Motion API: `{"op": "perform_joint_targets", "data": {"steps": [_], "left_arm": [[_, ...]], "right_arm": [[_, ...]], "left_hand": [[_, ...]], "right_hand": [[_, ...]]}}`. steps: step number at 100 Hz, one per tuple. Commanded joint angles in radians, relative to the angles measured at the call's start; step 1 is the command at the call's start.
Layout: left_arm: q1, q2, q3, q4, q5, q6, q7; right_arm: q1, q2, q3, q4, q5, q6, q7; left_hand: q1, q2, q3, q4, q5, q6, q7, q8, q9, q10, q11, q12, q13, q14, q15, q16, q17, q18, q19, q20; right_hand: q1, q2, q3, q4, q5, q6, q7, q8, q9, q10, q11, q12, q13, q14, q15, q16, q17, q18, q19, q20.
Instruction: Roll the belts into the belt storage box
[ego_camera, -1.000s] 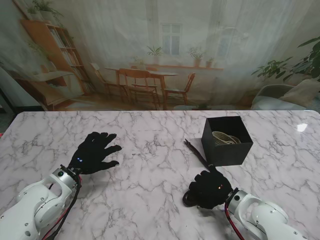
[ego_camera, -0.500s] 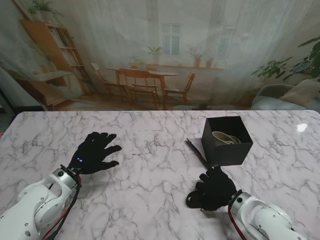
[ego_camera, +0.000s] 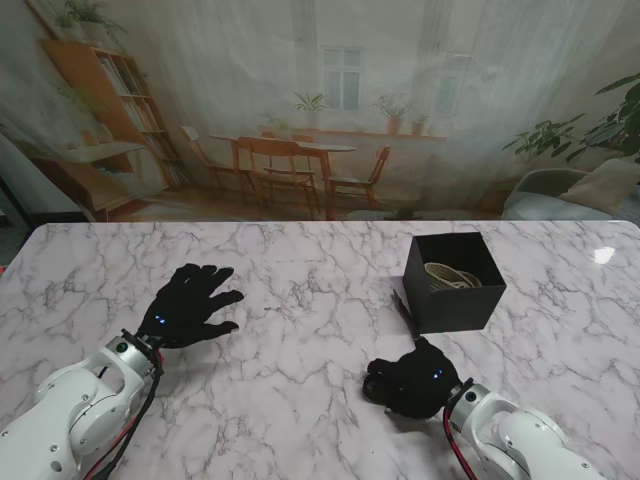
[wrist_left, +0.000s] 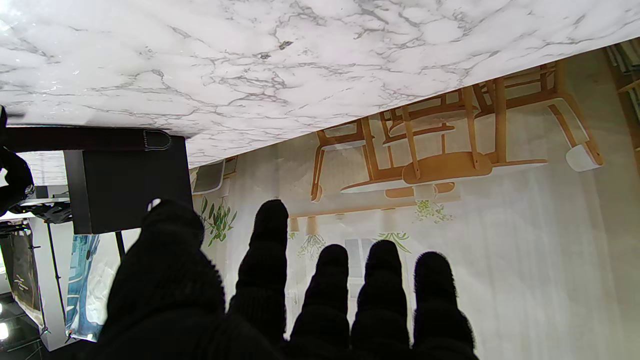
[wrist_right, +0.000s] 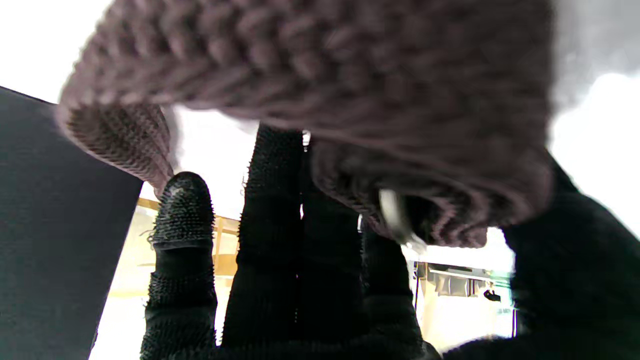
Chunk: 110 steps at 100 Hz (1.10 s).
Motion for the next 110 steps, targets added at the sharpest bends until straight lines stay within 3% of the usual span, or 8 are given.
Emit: {"op": "perform_joint_targets", "data": {"steps": [1,23,41,51,61,68,89,110], "left_arm": [[-0.001,-0.001,0.003,0.003,0.0,0.001,-0.012],[-0.001,-0.001,0.003,0.005,0.0,0.0,-0.009],[-0.002,-0.001,0.003,0.005,0.0,-0.001,-0.008],[-0.001,-0.001,0.002,0.005,-0.001,-0.001,-0.006],[-0.001,-0.001,0.002,0.006,-0.002,-0.002,-0.006],[-0.002,-0.001,0.003,0.006,-0.003,-0.002,-0.009],[-0.003,-0.001,0.003,0.007,-0.004,-0.005,-0.009],[-0.003,-0.001,0.002,0.008,-0.003,-0.005,-0.007]], "right_arm": [[0.008,-0.012,-0.011,0.008,0.008,0.005,-0.002],[0.015,-0.021,-0.028,0.018,0.06,0.028,0.031],[0.024,-0.02,-0.034,0.022,0.068,0.006,0.041],[0.024,-0.02,-0.031,0.019,0.072,-0.003,0.047],[0.007,-0.021,-0.003,-0.017,0.095,-0.031,0.128],[-0.018,-0.022,0.03,-0.074,0.127,-0.049,0.251],[-0.049,-0.006,0.101,-0.228,0.213,-0.117,0.619],[-0.022,0.016,0.099,-0.274,0.255,-0.126,0.848]], "left_hand": [[0.013,0.036,0.005,-0.018,-0.004,0.014,0.001,0.005,-0.038,0.002,-0.005,0.009,-0.006,0.001,-0.028,0.009,-0.017,0.027,-0.029,0.019],[0.015,0.035,0.005,-0.018,-0.006,0.015,0.0,0.005,-0.038,0.001,-0.005,0.009,-0.006,0.0,-0.028,0.009,-0.017,0.025,-0.029,0.019],[0.016,0.035,0.005,-0.018,-0.008,0.012,0.0,0.004,-0.038,0.0,-0.004,0.009,-0.006,-0.001,-0.028,0.009,-0.017,0.026,-0.029,0.02],[0.017,0.035,0.005,-0.018,-0.006,0.013,0.0,0.005,-0.038,0.0,-0.004,0.009,-0.006,0.0,-0.028,0.009,-0.016,0.026,-0.029,0.02],[0.016,0.037,0.005,-0.018,-0.006,0.013,0.0,0.005,-0.038,0.0,-0.004,0.009,-0.006,-0.001,-0.028,0.009,-0.017,0.025,-0.029,0.019],[0.016,0.036,0.005,-0.018,-0.007,0.014,0.0,0.005,-0.038,0.001,-0.004,0.009,-0.006,0.0,-0.028,0.009,-0.017,0.025,-0.03,0.019],[0.016,0.036,0.004,-0.018,-0.006,0.014,0.001,0.004,-0.038,0.0,-0.004,0.009,-0.006,-0.001,-0.028,0.009,-0.017,0.026,-0.03,0.019],[0.018,0.037,0.005,-0.018,-0.006,0.013,0.001,0.005,-0.038,0.0,-0.003,0.009,-0.006,0.0,-0.028,0.009,-0.018,0.025,-0.03,0.019]], "right_hand": [[0.139,0.082,0.153,0.053,-0.132,-0.117,0.005,-0.031,0.117,-0.062,0.155,0.047,0.08,-0.027,0.067,0.03,0.038,-0.01,0.044,0.018],[0.251,0.2,0.117,0.064,-0.194,-0.354,0.047,-0.05,0.113,-0.018,0.126,0.004,0.127,0.031,0.113,0.034,0.117,0.044,0.093,0.016],[0.324,0.234,0.101,0.018,0.239,-0.426,0.185,-0.01,0.086,-0.008,0.051,0.003,0.089,0.038,0.071,0.023,0.07,0.095,0.054,0.016],[0.293,0.132,0.076,-0.079,0.326,-0.193,0.378,-0.221,0.086,-0.029,-0.062,-0.044,0.049,0.0,0.019,0.012,0.047,0.021,0.045,0.025],[-0.052,0.171,0.033,0.058,0.44,0.056,0.163,0.111,0.053,-0.016,-0.178,-0.102,-0.006,-0.01,-0.046,-0.019,0.015,-0.023,0.039,0.022],[-0.079,0.182,-0.014,0.07,0.345,0.145,0.051,0.13,-0.019,-0.004,-0.258,-0.141,-0.077,-0.012,-0.111,-0.053,-0.034,-0.042,0.019,0.018],[-0.033,0.192,-0.022,0.105,0.085,0.269,-0.14,0.126,-0.264,-0.01,-0.43,-0.26,-0.284,-0.049,-0.258,-0.156,-0.15,-0.08,-0.056,0.008],[0.009,0.106,0.172,0.156,-0.163,0.331,-0.296,0.167,-0.604,0.046,-0.57,-0.388,-0.534,-0.04,-0.364,-0.258,-0.28,-0.101,-0.192,-0.011]]}}
